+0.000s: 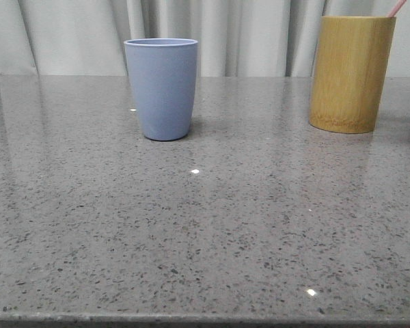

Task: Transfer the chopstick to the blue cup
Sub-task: 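Close the right gripper on the top of the pink chopstick, then pull the chopstick up out of the bamboo cup toward the blue cup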

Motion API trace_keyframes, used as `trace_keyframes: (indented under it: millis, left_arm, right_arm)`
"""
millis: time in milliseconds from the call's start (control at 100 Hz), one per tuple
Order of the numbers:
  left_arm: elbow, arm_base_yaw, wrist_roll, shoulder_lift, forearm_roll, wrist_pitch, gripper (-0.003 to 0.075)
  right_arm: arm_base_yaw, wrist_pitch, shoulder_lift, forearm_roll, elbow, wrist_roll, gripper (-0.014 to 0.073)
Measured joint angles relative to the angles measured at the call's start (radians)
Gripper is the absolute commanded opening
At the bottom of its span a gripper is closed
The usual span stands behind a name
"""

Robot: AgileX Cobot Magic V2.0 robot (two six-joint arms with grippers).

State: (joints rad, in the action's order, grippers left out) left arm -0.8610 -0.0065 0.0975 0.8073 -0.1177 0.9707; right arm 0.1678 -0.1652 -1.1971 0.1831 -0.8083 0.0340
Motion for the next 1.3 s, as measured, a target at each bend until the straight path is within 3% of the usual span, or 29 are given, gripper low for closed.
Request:
trace_keyframes:
  millis: [320, 500, 960, 1300]
  left_arm:
    - [0.000, 0.000, 0.000, 0.000, 0.000, 0.000, 0.0368]
    - [0.000, 0.000, 0.000, 0.000, 0.000, 0.000, 0.0368]
    - [0.000, 0.000, 0.000, 0.000, 0.000, 0.000, 0.0368]
    - [0.000, 0.000, 0.000, 0.000, 0.000, 0.000, 0.0368]
  right_arm:
    - [0.000, -0.007, -0.014, 0.000, 0.000, -0.004, 0.0092]
    - [0.000, -0.014, -0.014, 0.000, 0.000, -0.004, -0.0055]
    - [0.000, 0.009, -0.014, 0.005, -0.068, -0.004, -0.0066]
    - [0.000, 0.296, -0.014, 0.006, -0.312, -0.004, -0.0066]
